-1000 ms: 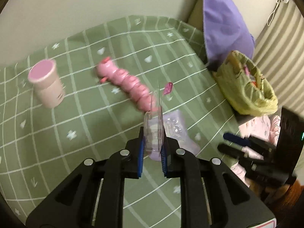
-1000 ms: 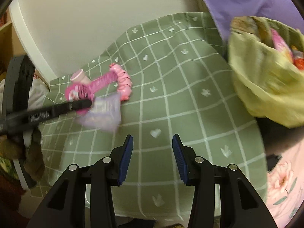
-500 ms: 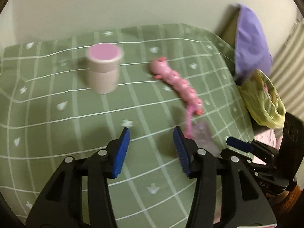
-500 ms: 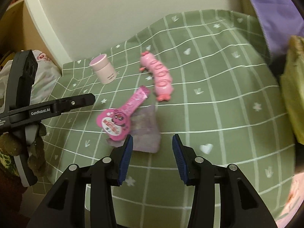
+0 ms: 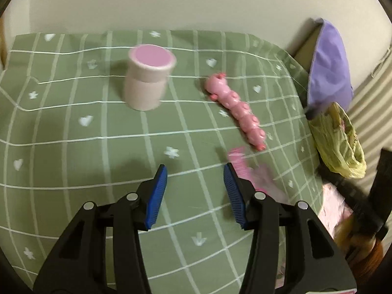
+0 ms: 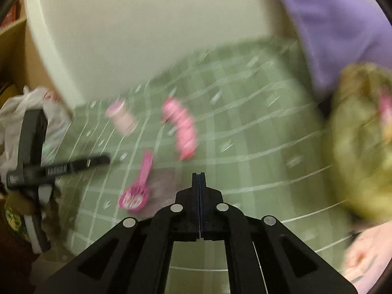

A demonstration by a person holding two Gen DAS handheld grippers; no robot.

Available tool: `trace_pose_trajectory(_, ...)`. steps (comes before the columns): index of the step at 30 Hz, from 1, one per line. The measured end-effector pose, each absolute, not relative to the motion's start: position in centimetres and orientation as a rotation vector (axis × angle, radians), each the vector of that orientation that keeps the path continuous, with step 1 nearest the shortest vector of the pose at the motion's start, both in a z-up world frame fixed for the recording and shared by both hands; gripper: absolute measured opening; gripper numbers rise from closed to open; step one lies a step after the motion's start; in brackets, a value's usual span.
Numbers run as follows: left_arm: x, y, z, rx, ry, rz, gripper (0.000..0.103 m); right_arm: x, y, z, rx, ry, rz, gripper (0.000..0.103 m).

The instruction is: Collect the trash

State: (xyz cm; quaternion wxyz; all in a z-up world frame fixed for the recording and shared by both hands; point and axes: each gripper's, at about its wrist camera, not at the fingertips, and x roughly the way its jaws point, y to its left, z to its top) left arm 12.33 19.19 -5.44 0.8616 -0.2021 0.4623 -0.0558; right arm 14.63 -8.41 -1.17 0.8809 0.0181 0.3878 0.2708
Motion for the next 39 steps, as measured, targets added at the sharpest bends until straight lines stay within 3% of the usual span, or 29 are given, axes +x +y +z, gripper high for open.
trace_pose_trajectory(9,12.7,12.4,-5.6,-0.353,1.046,-0.232,0.052,13.4,-12.9,-3.3,0.01,0.842,0.434,0.005)
trace_pose_trajectory(11,13.2,11.1,-6.0,-0.308,1.069,-0.192,0.052,13.1,-13.1,-4.0,0.031,0.869,0.444,0.012)
trace_pose_trajectory(13,13.7,10.6,-6.1,-0.279,1.072,-0.16,0.052,12.7,-13.6,-4.5,0.051,0.904,0.468,0.04)
trace_pose_trajectory(14,14.1,10.6,-6.2,-0.274,1.075,-0.138,0.052,12.2,-13.7,-4.6,0.058,0.913,0.464,0.042)
trace_pose_trajectory(19,16.3,11.4,-6.9,-0.312,1.113,-0.108,0.051,11.1,-15.2,-4.9,0.093,0.927,0.436,0.042)
trace_pose_trajectory(21,17.2,11.3,-7.2,-0.308,1.129,-0.121,0.04,10.9,-15.5,-5.0,0.099,0.93,0.43,0.042)
trace_pose_trajectory(23,17.9,11.2,-7.1,-0.3,1.132,-0.148,0.017,10.7,-15.7,-4.8,0.105,0.923,0.432,0.042)
trace_pose_trajectory(33,16.5,13.1,-1.1,-0.393,0.991,-0.291,0.017,10.6,-9.8,-3.7,0.065,0.89,0.637,0.042)
trace_pose_trajectory(39,15.0,16.5,0.4,-0.261,0.919,-0.085,0.017,11.3,-4.9,-3.6,0.019,0.912,0.727,0.042)
